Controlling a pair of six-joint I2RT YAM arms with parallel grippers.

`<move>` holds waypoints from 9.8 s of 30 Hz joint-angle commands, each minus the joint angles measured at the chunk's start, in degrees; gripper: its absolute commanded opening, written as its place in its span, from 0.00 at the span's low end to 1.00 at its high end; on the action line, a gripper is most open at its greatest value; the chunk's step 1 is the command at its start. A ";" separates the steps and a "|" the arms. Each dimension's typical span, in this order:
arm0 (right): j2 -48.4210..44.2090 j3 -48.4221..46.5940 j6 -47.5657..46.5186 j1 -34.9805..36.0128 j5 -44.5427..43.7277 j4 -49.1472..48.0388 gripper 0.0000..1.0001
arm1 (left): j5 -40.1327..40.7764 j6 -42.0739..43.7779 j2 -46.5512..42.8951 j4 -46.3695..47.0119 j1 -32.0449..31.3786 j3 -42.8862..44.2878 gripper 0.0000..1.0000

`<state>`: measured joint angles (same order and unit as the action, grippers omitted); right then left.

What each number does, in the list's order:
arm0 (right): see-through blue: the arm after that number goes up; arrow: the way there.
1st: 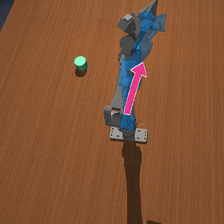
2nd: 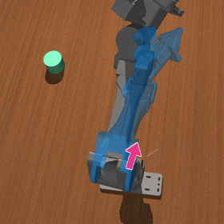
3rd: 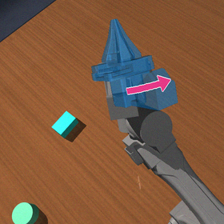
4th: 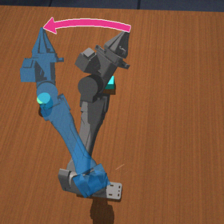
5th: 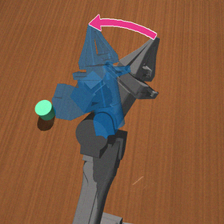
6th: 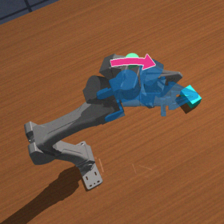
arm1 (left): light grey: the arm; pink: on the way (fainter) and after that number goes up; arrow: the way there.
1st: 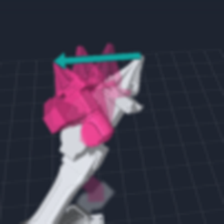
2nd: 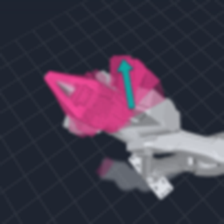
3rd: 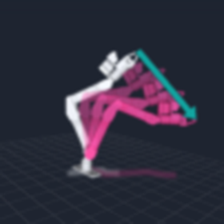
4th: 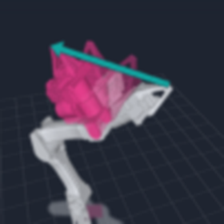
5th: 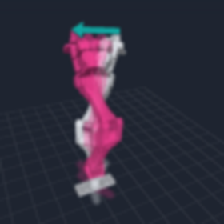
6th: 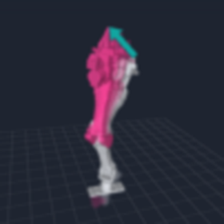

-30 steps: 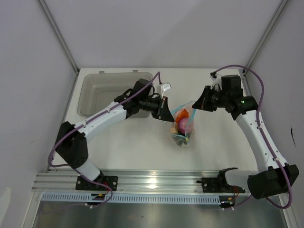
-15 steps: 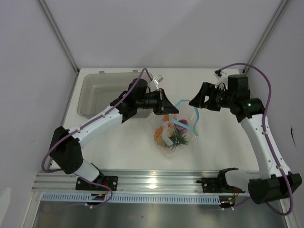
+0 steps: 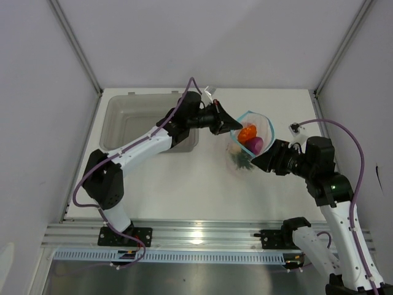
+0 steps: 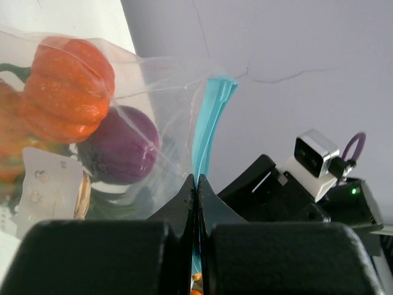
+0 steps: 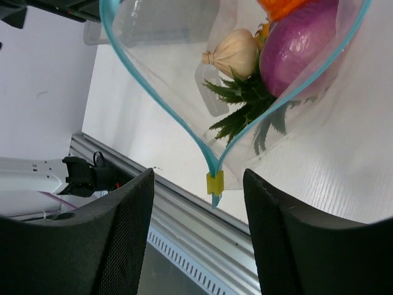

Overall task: Place the food in the zip-top bag and seal the zipper
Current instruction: Adjust the zipper food storage bag at the center of the board, then zip the zipper food storage bag.

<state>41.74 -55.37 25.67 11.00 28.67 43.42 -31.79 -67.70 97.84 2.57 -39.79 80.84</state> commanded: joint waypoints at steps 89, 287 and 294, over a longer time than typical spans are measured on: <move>21.72 -27.86 -24.00 9.46 15.19 12.83 0.00 | -46.42 62.94 -14.44 17.31 6.83 0.62 0.99; 10.47 -2.55 -13.10 6.05 25.39 -19.86 0.00 | -20.41 57.95 -7.93 -6.08 -5.47 4.15 0.51; 10.56 -2.81 -13.28 6.13 25.21 -19.69 0.00 | -22.88 58.65 -6.17 -8.10 -5.47 5.47 0.39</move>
<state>53.34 -55.00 13.23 16.82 53.41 24.91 -52.29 -9.96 91.24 -4.84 -44.88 83.74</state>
